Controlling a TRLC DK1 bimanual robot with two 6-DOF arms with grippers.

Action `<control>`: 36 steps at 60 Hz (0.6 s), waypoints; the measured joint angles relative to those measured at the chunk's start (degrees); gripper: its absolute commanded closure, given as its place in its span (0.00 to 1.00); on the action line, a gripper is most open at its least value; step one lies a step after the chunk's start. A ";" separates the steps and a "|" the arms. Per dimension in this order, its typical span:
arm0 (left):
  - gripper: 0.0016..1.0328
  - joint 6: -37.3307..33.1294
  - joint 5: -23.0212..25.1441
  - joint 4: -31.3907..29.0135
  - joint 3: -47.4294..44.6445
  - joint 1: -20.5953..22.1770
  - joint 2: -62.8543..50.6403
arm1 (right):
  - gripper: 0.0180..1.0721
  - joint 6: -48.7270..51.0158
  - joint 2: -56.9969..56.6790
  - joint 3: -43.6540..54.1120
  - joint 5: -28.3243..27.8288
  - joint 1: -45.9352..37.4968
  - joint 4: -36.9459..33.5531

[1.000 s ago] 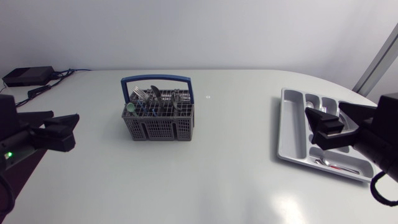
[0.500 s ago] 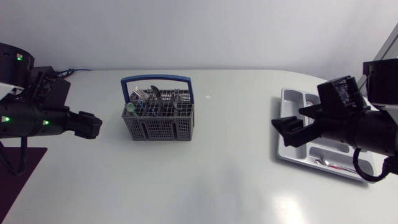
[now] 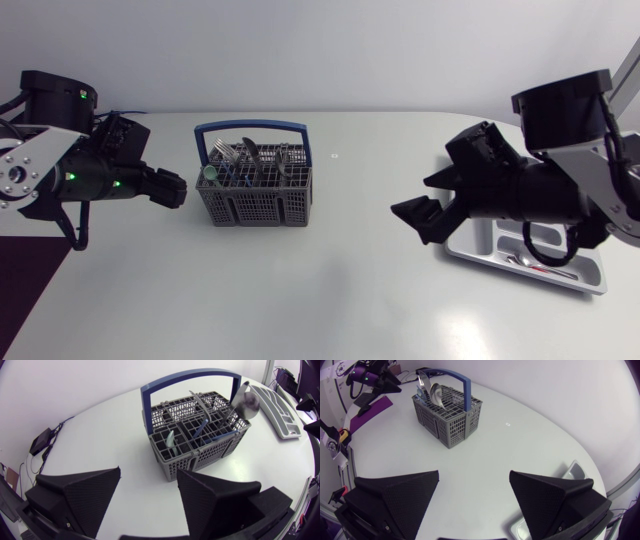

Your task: Unload the cutlery basket into the drawer organizer.

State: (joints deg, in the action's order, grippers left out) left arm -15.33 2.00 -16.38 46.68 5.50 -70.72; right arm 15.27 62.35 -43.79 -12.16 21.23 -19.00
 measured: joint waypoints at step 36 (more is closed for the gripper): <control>0.06 -3.48 17.38 3.04 8.35 -13.00 -19.12 | 0.11 0.02 26.14 -13.97 -0.24 6.45 13.92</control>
State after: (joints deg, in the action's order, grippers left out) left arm -18.81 19.38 -13.34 55.02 -7.51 -89.84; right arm 15.29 88.49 -57.76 -12.40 27.68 -5.08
